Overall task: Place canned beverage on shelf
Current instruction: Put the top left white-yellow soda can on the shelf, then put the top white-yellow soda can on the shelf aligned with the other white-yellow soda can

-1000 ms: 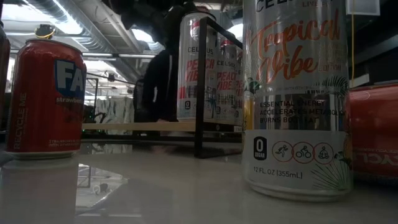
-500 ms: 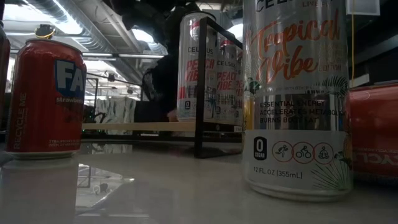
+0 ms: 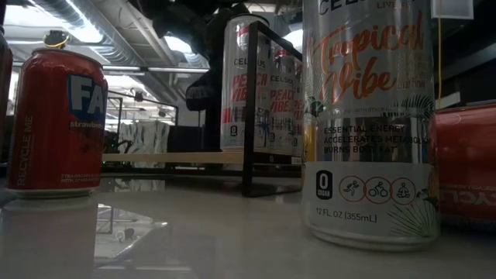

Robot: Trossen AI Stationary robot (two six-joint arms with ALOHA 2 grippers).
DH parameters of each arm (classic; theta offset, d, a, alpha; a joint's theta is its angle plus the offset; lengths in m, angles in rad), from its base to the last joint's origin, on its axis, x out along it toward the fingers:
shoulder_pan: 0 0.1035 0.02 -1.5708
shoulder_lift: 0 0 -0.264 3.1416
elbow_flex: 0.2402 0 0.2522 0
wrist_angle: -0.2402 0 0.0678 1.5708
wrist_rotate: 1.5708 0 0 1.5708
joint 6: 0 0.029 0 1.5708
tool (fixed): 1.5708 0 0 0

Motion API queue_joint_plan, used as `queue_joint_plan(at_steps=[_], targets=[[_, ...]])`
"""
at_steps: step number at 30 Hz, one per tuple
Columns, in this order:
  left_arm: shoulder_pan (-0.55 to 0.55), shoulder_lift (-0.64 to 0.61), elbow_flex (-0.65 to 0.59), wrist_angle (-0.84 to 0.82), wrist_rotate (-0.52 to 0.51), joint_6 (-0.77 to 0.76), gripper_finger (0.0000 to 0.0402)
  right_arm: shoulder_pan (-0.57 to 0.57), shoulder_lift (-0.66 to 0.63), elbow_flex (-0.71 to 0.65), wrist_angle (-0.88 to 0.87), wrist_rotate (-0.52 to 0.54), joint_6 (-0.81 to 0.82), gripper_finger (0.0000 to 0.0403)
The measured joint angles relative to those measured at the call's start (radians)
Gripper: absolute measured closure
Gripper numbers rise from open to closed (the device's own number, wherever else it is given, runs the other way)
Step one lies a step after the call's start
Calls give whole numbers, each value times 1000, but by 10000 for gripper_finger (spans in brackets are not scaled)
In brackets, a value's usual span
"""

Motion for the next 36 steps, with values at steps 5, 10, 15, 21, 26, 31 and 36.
queue_joint_plan(at_steps=[5, 10, 15, 21, 26, 31, 36], targets=[[0, 1, 0, 5, 0, 0, 126, 0, 0, 0, 0, 0, 0, 29], [0, 2, 0, 8, -1, 0, 115, 0, 0, 0, 0, 3, 0, 29], [0, 1, 0, 10, -2, 0, 100, 0, 0, 0, 0, 3, 0, 29], [0, 1, 0, 11, -1, 0, 77, 0, 0, 0, 0, 3, 0, 29], [1, -27, -1, 8, -1, 0, 65, 0, 0, 0, 0, 3, 0, 29], [1, -80, -1, -25, -18, 1, 65, 0, 0, 0, 0, 2, 0, 29], [1, -138, -1, -84, -23, 2, 67, 0, 0, 0, 0, 2, 0, 29]])
